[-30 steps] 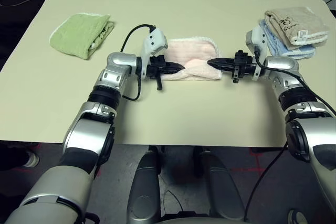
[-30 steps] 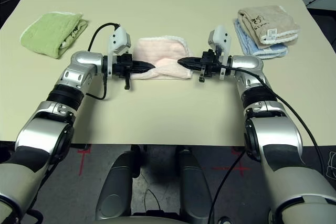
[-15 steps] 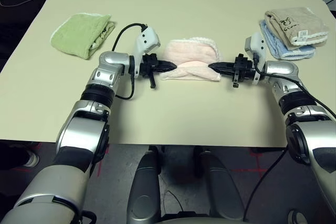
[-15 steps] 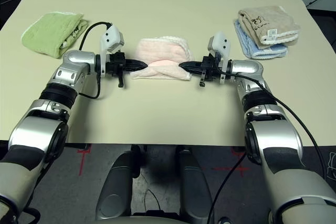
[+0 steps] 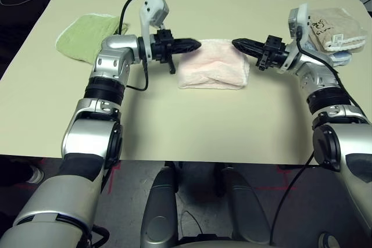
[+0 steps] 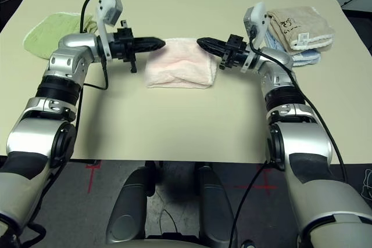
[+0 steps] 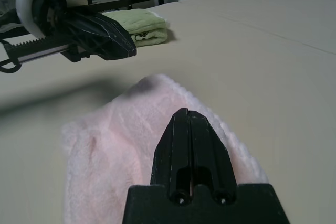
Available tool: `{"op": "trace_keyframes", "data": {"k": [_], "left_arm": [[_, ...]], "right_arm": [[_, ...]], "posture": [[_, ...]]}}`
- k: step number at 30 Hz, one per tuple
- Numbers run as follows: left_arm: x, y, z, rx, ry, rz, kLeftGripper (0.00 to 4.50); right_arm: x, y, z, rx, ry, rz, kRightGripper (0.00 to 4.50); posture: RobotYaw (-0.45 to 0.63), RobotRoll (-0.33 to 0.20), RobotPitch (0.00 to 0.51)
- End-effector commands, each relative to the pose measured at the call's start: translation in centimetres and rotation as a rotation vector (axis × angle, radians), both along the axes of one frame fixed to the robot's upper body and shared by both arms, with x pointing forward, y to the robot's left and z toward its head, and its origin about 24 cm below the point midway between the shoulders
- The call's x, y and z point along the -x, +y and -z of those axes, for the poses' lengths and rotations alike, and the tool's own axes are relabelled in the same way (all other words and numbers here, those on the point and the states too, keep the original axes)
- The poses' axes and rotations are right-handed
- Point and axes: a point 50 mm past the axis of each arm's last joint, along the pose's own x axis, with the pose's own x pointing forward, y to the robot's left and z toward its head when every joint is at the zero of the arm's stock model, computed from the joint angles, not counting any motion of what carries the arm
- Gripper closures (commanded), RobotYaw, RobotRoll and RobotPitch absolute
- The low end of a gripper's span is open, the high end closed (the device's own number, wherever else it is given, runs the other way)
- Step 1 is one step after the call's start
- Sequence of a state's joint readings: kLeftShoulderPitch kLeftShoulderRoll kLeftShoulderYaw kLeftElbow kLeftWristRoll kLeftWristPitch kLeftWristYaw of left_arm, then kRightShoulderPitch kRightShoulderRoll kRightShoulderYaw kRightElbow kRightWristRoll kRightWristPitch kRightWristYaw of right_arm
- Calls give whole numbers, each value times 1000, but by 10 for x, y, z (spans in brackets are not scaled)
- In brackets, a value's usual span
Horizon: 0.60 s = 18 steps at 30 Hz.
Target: Fold the towel and set it aside.
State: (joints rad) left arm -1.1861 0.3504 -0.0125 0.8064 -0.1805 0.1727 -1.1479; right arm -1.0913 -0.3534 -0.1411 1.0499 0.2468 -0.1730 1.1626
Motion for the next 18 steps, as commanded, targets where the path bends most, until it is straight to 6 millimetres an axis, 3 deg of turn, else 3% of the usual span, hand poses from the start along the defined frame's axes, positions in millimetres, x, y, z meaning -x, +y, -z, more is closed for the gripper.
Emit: {"op": "trace_keyframes", "data": {"k": [1, 11, 18], "left_arm": [[-6, -8, 24, -50, 76, -64, 4456], [-14, -14, 69, -111, 155, -220, 4456], [-17, -10, 81, -105, 172, -299, 4456]], "right_arm": [[-3, 7, 5, 0, 23, 52, 4500], [-7, 17, 34, 95, 104, 187, 4500], [-1, 13, 71, 189, 216, 224, 4500]], "posture": [[64, 0, 261], [50, 0, 265], [49, 0, 267]]}}
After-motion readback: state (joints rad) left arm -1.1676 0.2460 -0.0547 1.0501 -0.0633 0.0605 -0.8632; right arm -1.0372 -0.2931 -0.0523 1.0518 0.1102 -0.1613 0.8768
